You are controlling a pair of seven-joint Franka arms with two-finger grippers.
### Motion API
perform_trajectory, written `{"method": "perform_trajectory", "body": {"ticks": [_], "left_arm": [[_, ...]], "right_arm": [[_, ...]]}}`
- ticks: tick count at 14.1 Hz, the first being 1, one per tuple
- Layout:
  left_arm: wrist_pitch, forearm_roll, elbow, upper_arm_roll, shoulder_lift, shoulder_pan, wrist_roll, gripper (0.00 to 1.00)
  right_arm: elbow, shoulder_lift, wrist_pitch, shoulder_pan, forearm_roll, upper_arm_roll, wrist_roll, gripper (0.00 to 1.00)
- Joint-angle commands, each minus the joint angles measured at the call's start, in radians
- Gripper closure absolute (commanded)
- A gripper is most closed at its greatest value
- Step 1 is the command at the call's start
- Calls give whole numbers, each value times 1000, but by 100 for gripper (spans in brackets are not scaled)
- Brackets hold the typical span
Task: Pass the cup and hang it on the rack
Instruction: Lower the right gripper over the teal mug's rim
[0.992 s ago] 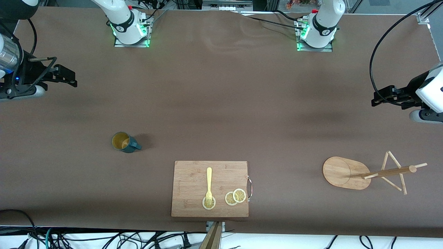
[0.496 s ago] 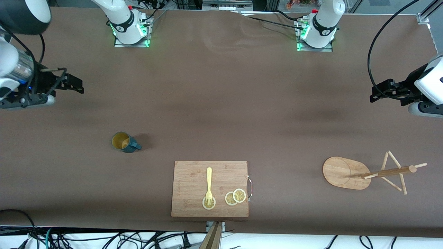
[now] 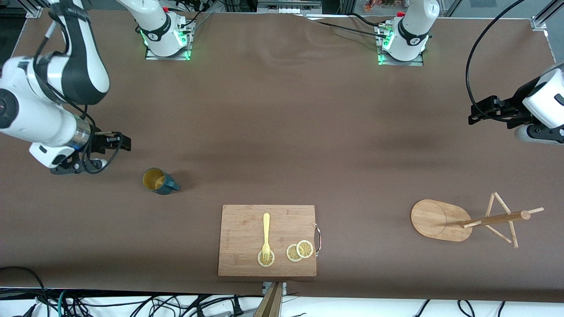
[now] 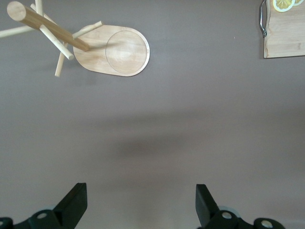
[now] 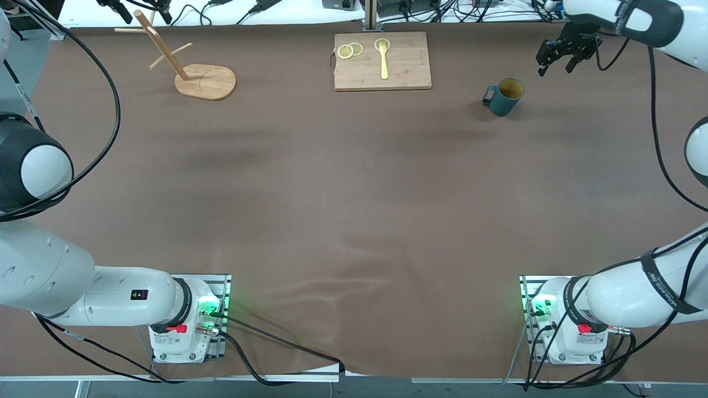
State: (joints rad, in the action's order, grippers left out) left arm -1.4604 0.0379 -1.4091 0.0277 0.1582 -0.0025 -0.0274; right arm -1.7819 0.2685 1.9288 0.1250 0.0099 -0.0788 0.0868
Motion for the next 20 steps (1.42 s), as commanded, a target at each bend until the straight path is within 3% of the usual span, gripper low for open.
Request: {"method": "perform_trajectory", "body": {"ticks": [1,5,10,16,20], "left_arm": [[-3,-23,-27,-6,-19,-7,9,0],[-2,-24,5,-3,12,-10,6,0],[-2,-26,10,0,18,-5,4,0],[-2,-24,12,-2,23,-8,4,0],[-2,-23,27,-2,40,-10,4,0]], "right_arm": [[6,44,62,-10,-4,8,-2,18],[9,130,185,-4,-4,10,-13,20],[12,208,298,10,5,11,-28,30],[10,262,365,10,13,11,-42,36],[4,278,375,7,15,13,-61,52]]}}
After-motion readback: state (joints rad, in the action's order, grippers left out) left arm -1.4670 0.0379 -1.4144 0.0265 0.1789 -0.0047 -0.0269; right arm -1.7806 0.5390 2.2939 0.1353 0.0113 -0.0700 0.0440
